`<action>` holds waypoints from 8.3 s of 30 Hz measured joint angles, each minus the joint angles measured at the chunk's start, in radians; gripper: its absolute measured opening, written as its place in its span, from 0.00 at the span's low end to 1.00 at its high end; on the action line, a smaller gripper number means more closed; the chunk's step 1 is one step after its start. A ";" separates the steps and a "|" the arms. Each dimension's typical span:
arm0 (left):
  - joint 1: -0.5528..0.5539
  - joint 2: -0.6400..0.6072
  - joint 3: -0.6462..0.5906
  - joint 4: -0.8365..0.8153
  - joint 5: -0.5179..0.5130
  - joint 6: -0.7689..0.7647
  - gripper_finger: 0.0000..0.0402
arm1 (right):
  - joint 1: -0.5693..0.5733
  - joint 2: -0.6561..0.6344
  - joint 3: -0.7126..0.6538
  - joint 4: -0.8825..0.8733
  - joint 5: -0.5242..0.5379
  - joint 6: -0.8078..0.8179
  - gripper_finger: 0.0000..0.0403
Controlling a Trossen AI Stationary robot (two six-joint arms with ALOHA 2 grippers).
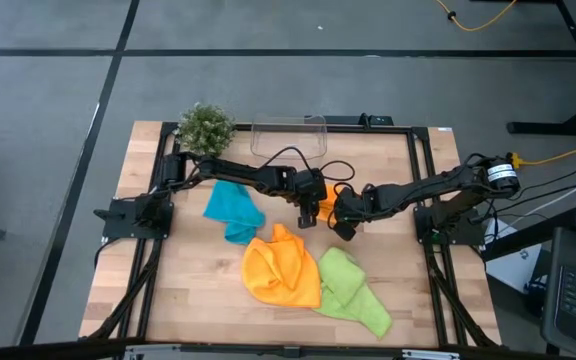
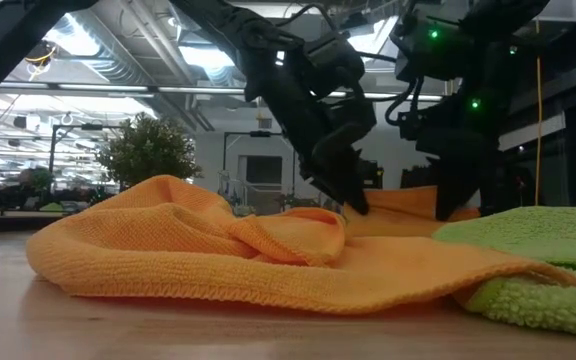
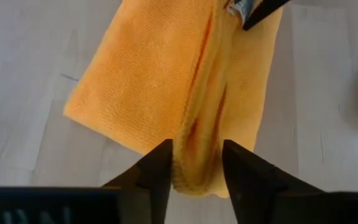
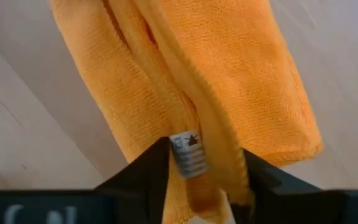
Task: Fold microfiber towels
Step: Fold the top orange microfiber cloth
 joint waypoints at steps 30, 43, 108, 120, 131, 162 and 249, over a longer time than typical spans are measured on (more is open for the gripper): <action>0.031 -0.098 0.616 -1.093 -0.189 -0.107 0.42 | 0.009 -0.006 0.169 -0.103 -0.080 -0.173 0.51; 0.012 -0.325 0.624 -1.098 -0.414 -0.295 0.42 | -0.032 0.028 0.043 0.356 -0.079 -0.387 0.51; 0.011 -0.308 0.515 -1.043 -0.425 -0.295 0.42 | -0.315 -0.005 0.008 0.304 -0.056 -0.242 0.51; 0.011 -0.280 0.516 -0.949 -0.237 -0.219 0.42 | -0.360 -0.037 0.008 0.102 -0.259 -0.208 0.51; 0.072 -0.275 0.516 -0.950 -0.206 -0.221 0.42 | -0.413 -0.096 -0.021 0.030 -0.256 -0.151 0.51; 0.078 -0.275 0.516 -0.886 -0.210 -0.222 0.42 | -0.415 0.112 -0.088 0.572 -0.532 -0.178 0.51; 0.065 0.194 0.500 -0.595 0.231 -0.070 0.42 | -0.363 -0.261 -0.260 0.334 -0.526 -0.236 0.51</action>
